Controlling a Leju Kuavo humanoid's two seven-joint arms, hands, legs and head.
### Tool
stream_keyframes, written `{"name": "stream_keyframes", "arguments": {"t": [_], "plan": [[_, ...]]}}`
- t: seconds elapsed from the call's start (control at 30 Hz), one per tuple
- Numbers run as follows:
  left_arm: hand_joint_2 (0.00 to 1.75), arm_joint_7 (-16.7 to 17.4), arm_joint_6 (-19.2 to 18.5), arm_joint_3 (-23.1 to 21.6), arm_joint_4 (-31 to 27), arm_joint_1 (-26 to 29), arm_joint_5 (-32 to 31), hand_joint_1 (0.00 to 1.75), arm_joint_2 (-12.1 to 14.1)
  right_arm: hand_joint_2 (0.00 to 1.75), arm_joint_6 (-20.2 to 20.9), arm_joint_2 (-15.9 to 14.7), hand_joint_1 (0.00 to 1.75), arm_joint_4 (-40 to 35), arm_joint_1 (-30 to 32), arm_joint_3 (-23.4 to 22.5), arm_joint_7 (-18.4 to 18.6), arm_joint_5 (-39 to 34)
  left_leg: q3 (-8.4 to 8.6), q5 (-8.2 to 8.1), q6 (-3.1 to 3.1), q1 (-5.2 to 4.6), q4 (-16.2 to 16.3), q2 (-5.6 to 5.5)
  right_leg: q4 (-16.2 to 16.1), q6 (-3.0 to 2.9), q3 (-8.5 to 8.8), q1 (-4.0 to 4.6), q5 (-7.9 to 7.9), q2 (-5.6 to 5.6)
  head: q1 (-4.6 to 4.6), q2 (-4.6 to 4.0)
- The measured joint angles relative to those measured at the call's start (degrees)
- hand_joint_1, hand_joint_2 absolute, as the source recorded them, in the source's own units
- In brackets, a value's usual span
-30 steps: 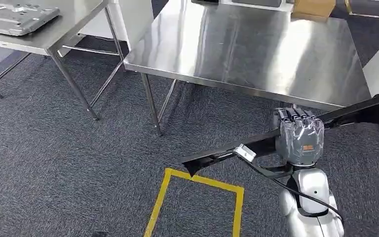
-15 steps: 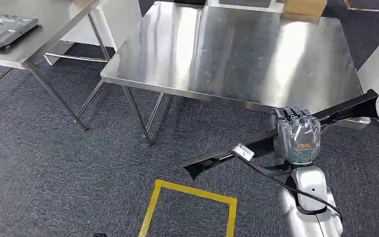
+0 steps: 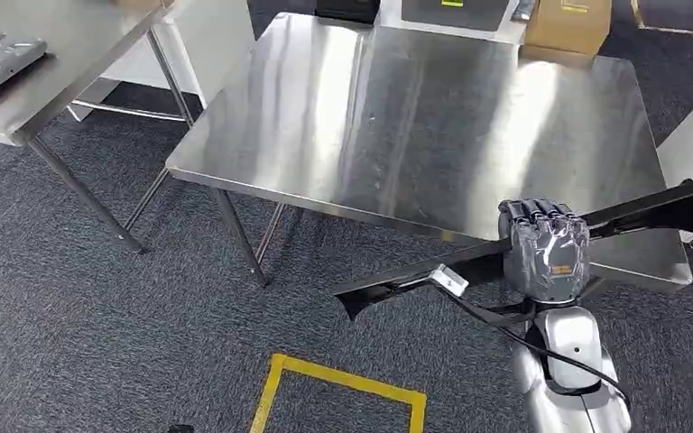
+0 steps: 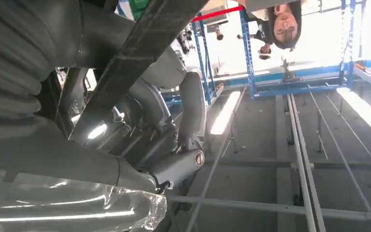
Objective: Take the parts from the cabinet and place them on the table.
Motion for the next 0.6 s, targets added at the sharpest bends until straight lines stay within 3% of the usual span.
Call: {"name": "stream_keyframes", "arguments": {"t": [0.03, 0.07, 0.1, 0.13, 0.2, 0.27, 0.33, 0.37, 0.4, 0.43, 0.5, 0.53, 0.57, 0.6], "plan": [[1.75, 0.07, 0.02, 0.11, 0.00, 0.06, -0.02, 0.00, 0.18, 1.75, -0.02, -0.11, 1.62, 0.24, 0.16, 0.00, 0.02, 0.00, 0.28, -0.95, -0.69, -0.05, 1.29, -0.13, -1.61, 0.97, -0.63, -0.14, 4.44, -1.05, 0.28, 0.00], [1.75, 0.11, 0.02, 0.11, 0.02, 0.19, -0.04, 0.00, 0.09, 1.75, -0.04, -0.22, 1.62, 0.35, 0.14, 0.04, 0.02, -0.04, -0.13, -1.67, -1.02, -0.15, 1.67, -0.29, -1.24, -1.54, -0.17, 0.31, 4.54, -1.26, 0.44, 0.00], [1.75, 0.20, 0.00, 0.13, 0.02, 0.15, -0.02, 0.00, 0.04, 1.75, -0.07, -0.22, 1.62, 0.26, 0.36, 0.04, 0.09, -0.04, -0.24, -2.30, -1.54, -0.21, 2.04, -0.12, -0.75, -3.37, 0.23, 0.35, 5.35, -0.98, -0.20, 0.00], [1.75, 0.20, 0.00, 0.13, 0.02, 0.15, -0.09, 0.00, 0.02, 1.75, -0.07, -0.33, 1.62, 0.24, 0.13, 0.00, 0.09, -0.04, 0.07, -2.57, -1.78, -0.15, 2.36, -0.10, -0.61, -4.28, 0.29, 0.33, 5.25, -1.00, -0.15, 0.00], [1.75, 0.17, 0.00, 0.13, -0.02, -0.02, -0.11, 0.00, 0.18, 1.75, -0.07, -0.37, 1.62, 0.09, 0.07, -0.02, 0.09, -0.04, -0.61, -2.89, -2.05, 0.10, 3.96, 0.61, -0.96, -5.09, 1.48, -0.18, 4.90, -0.89, -0.26, 0.00], [1.75, 0.17, 0.00, 0.13, 0.00, -0.30, -0.13, 0.00, 0.00, 1.75, -0.07, -0.39, 1.62, 0.09, -0.13, -0.04, 0.09, -0.04, -4.08, -4.99, -3.06, 0.37, 10.80, 2.34, -1.04, -6.11, 2.56, -0.16, 4.21, -0.99, -0.87, 0.00], [1.75, 0.42, -0.09, 0.17, 0.00, -0.39, -0.11, 0.00, -0.07, 1.75, -0.07, -0.39, 1.62, 0.11, -0.15, -0.04, 0.11, -0.07, -9.57, -8.77, -3.77, 0.82, 19.03, 2.85, -1.04, -6.91, 3.10, 0.04, 3.61, -1.02, -0.87, 0.00], [1.75, 0.46, -0.18, 0.22, 0.00, -0.35, -0.11, 0.00, -0.07, 1.75, -0.07, -0.39, 1.62, 0.11, -0.13, -0.04, 0.13, -0.07, -11.31, -9.11, -3.92, 0.94, 20.80, 2.86, -1.03, -7.17, 3.29, 0.09, 3.40, -1.00, -0.92, 0.00], [1.75, 0.48, -0.20, 0.28, 0.00, -0.35, -0.09, 0.00, -0.07, 1.75, -0.07, -0.42, 1.62, 0.11, -0.11, -0.04, 0.15, -0.07, -11.78, -7.55, -3.89, 1.01, 19.77, 2.86, -1.04, -7.16, 3.63, 0.10, 3.14, -0.95, -0.94, 0.00], [1.75, 0.46, -0.20, 0.33, 0.00, -0.38, -0.09, 0.00, -0.07, 1.75, -0.07, -0.42, 1.62, 0.11, -0.12, -0.04, 0.15, -0.07, -10.84, -4.94, -3.75, 1.02, 16.60, 2.86, -1.04, -7.11, 4.02, 0.10, 2.84, -0.85, -0.92, 0.00], [1.75, 0.48, -0.13, 0.35, 0.00, -0.46, -0.11, 0.00, -0.04, 1.75, -0.07, -0.39, 1.62, 0.11, -0.16, -0.04, 0.18, -0.09, -6.47, 1.27, -3.04, 0.98, 6.56, 2.91, -1.11, -6.81, 5.02, 0.10, 2.26, -0.80, -0.92, 0.00], [1.75, 0.48, -0.02, 0.37, 0.00, -0.50, -0.11, 0.00, 0.00, 1.75, -0.07, -0.39, 1.62, 0.11, -0.22, -0.04, 0.17, -0.09, -5.12, 2.24, -2.63, 0.83, 3.44, 3.10, -1.17, -6.61, 5.28, 0.11, 1.98, -0.81, -0.92, 0.00], [1.75, 0.55, 0.00, 0.39, 0.00, -0.69, -0.13, 0.00, -0.02, 1.75, -0.07, -0.42, 1.62, 0.11, -0.30, -0.04, 0.20, -0.09, -5.10, 0.19, -2.34, 0.30, 2.91, 3.29, -1.18, -6.31, 5.14, 0.51, 1.84, -0.78, -0.96, 0.00], [1.75, 0.57, 0.00, 0.39, 0.00, -0.72, -0.13, 0.00, -0.04, 1.75, -0.07, -0.42, 1.62, 0.13, -0.39, -0.04, 0.22, -0.09, -5.01, 0.63, -2.21, 0.28, 3.21, 3.05, -1.19, -5.96, 4.96, 0.61, 1.62, -0.81, -1.03, 0.00]]}}
